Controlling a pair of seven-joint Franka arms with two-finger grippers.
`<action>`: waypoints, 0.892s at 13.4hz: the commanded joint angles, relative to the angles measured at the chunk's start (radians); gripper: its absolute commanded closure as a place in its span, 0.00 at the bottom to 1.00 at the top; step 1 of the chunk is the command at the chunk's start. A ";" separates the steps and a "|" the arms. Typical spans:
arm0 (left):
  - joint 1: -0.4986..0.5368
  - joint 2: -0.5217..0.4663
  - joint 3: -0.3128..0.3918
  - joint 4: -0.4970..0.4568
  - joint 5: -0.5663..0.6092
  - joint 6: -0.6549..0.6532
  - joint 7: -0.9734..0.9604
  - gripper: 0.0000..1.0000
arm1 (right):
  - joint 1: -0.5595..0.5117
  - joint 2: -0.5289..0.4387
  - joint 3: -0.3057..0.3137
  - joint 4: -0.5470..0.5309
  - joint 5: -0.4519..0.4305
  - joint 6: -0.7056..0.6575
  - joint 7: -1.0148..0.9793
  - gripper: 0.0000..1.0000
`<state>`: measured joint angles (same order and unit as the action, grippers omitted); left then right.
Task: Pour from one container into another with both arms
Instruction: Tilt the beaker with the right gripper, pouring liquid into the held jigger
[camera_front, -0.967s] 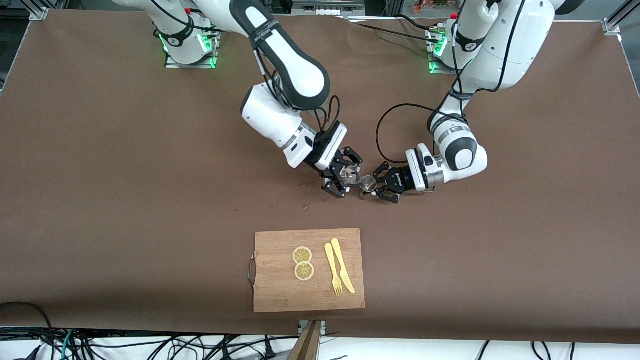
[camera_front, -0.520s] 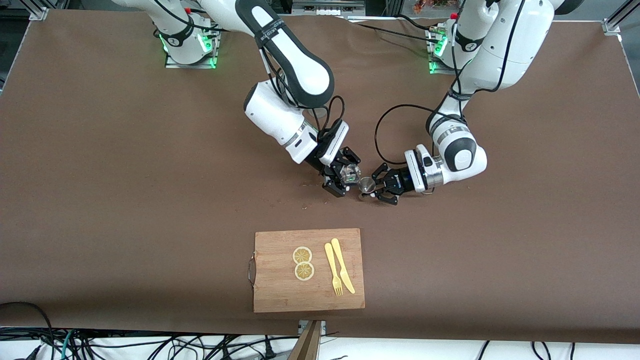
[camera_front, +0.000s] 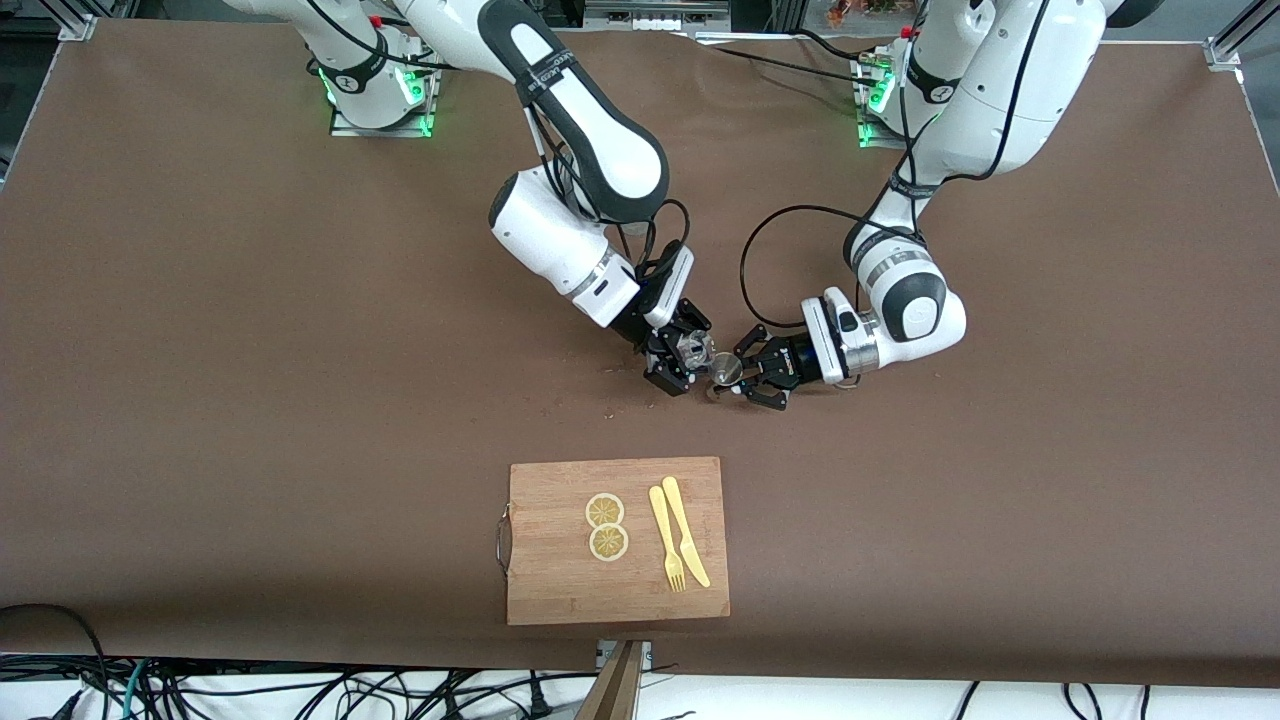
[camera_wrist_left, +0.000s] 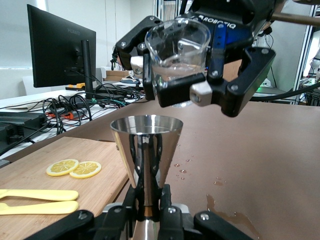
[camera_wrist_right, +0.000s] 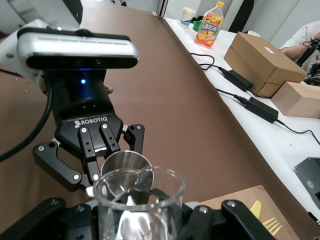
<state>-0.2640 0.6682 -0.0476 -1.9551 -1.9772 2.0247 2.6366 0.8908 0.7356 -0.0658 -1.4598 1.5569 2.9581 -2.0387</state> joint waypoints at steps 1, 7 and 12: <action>-0.009 -0.024 -0.001 -0.008 -0.032 0.016 -0.012 1.00 | 0.010 -0.004 -0.008 -0.002 -0.064 0.035 -0.005 1.00; -0.009 -0.024 -0.001 -0.008 -0.032 0.016 -0.018 1.00 | 0.010 0.002 -0.017 0.002 -0.173 0.056 -0.001 1.00; -0.011 -0.024 -0.001 -0.008 -0.032 0.016 -0.033 1.00 | 0.005 0.010 -0.019 0.009 -0.279 0.058 0.012 1.00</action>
<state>-0.2643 0.6665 -0.0494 -1.9551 -1.9777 2.0247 2.6157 0.8906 0.7400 -0.0796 -1.4589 1.3021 2.9995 -2.0375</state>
